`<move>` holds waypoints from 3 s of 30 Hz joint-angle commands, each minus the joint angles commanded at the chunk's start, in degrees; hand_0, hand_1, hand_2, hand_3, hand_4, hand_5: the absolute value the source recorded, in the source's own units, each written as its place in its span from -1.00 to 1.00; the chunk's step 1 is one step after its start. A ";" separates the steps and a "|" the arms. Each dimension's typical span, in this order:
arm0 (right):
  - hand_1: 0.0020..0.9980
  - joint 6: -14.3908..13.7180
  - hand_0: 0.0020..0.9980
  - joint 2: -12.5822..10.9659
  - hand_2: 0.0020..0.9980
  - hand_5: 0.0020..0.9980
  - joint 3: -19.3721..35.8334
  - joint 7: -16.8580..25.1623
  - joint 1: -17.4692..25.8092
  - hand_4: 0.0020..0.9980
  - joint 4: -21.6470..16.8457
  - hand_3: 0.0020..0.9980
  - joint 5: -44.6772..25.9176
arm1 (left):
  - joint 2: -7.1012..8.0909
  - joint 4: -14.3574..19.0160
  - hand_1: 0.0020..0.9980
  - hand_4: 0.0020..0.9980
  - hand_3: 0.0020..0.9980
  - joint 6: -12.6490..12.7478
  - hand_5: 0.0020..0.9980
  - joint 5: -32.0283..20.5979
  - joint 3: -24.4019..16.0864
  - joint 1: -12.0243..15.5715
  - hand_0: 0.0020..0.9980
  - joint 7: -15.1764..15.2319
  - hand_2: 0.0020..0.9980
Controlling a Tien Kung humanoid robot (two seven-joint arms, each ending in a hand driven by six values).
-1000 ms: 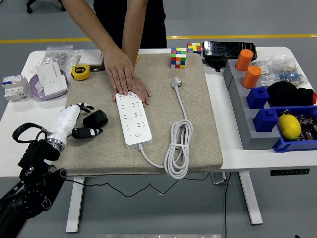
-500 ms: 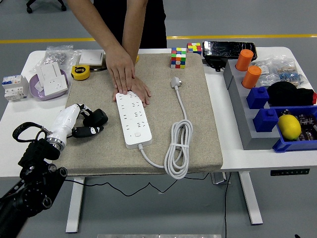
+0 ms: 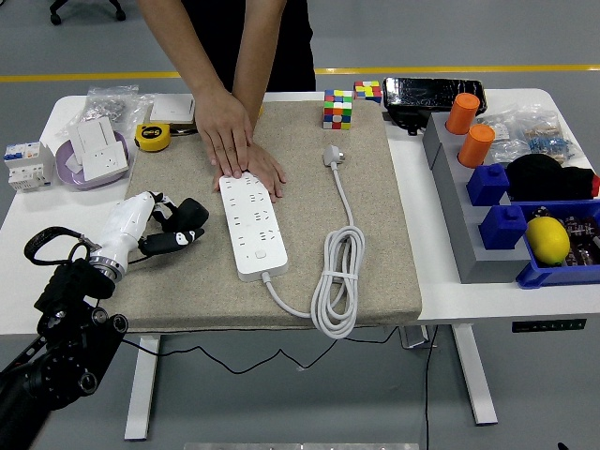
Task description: Pick up the plug,place it near the board,insert it into the board,press the button
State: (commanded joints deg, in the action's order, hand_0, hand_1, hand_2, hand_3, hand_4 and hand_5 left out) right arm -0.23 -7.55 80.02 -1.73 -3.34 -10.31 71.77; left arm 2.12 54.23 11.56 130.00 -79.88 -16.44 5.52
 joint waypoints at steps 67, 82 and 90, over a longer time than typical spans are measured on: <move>0.58 0.11 0.72 -1.69 0.54 1.00 -1.71 -0.37 -1.49 1.00 0.00 0.63 -0.85 | 13.06 -11.97 -0.20 0.26 -0.43 21.00 -0.82 -10.20 40.65 -21.00 0.11 15.78 -0.46; 0.58 0.15 0.72 -1.94 0.54 1.00 -2.22 -0.35 -1.49 1.00 0.00 0.63 -0.92 | 12.22 -17.01 -0.19 0.24 -0.44 22.11 -0.83 -9.76 41.50 -21.23 0.11 16.65 -0.46; 0.58 0.16 0.72 -1.99 0.54 1.00 -2.31 -0.36 -1.41 1.00 0.00 0.63 -0.89 | 11.58 -16.91 -0.19 0.23 -0.44 22.00 -0.82 -9.25 41.63 -20.90 0.10 16.40 -0.46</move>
State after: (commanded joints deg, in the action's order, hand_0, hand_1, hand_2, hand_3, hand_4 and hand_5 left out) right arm -0.06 -9.54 77.72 -2.08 -4.75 -10.31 70.88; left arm 13.70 37.31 33.57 120.75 -38.25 -37.34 21.93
